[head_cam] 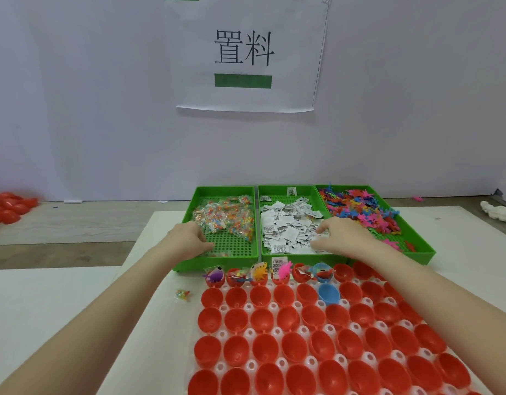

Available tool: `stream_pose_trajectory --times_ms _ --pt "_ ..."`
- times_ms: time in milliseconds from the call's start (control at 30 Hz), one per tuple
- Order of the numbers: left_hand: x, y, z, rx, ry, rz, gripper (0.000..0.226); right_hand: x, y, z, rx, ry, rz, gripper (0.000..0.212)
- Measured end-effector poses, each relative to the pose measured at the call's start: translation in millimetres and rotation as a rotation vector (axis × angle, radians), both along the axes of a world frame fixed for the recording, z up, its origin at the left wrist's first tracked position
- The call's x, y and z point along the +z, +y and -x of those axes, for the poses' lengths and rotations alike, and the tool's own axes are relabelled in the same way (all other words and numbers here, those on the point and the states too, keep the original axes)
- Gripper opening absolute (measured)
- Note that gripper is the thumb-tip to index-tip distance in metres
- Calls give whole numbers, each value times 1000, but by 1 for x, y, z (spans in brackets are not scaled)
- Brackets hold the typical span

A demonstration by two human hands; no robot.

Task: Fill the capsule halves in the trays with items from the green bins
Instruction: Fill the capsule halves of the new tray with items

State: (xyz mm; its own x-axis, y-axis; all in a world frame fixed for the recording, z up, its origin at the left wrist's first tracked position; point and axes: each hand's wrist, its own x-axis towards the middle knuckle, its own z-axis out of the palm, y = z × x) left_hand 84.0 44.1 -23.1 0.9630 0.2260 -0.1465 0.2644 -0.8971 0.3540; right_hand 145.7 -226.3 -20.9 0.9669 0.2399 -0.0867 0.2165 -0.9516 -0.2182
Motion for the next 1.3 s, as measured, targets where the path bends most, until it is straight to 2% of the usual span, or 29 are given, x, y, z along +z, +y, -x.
stream_pose_trajectory --times_ms 67,100,200,300,367,467,567,700,767,833,900,1000,1133,1200,1300 --pt "0 1 3 -6 29 23 38 -1 3 -1 -27 16 91 56" --pt "0 2 4 -11 31 44 38 -1 5 -1 -36 21 97 57" --pt "2 5 7 -16 -13 144 17 -3 5 -1 -42 -6 61 43" --pt "1 6 10 64 -100 281 13 -6 3 2 -28 -103 16 23" --pt "-1 7 11 142 -173 346 19 -8 2 4 1 -175 43 14" --pt "-4 7 13 220 -245 368 32 -9 -2 6 34 -314 150 19" --pt "-4 6 15 203 -268 389 22 -7 -5 4 10 -404 146 24" --pt "-5 2 19 146 -394 435 10 -4 -7 2 2 -230 207 37" --pt "-5 0 21 154 -505 486 8 -3 -8 0 -20 -141 219 31" --pt "-4 -3 23 194 -608 650 10 0 -4 0 -40 -107 216 39" --pt "-3 -8 27 222 -699 821 10 1 -2 1 -57 -111 184 31" --pt "-1 -20 35 188 -731 898 11 2 -3 4 -122 -136 -13 18" --pt "3 -40 45 130 -620 1015 18 1 -10 5 -154 -192 -276 16" --pt "7 -49 49 149 -571 1155 19 8 -9 11 -126 -162 -570 15" --pt "13 -64 61 146 -536 1346 13 32 0 39 -61 -16 -1055 8"
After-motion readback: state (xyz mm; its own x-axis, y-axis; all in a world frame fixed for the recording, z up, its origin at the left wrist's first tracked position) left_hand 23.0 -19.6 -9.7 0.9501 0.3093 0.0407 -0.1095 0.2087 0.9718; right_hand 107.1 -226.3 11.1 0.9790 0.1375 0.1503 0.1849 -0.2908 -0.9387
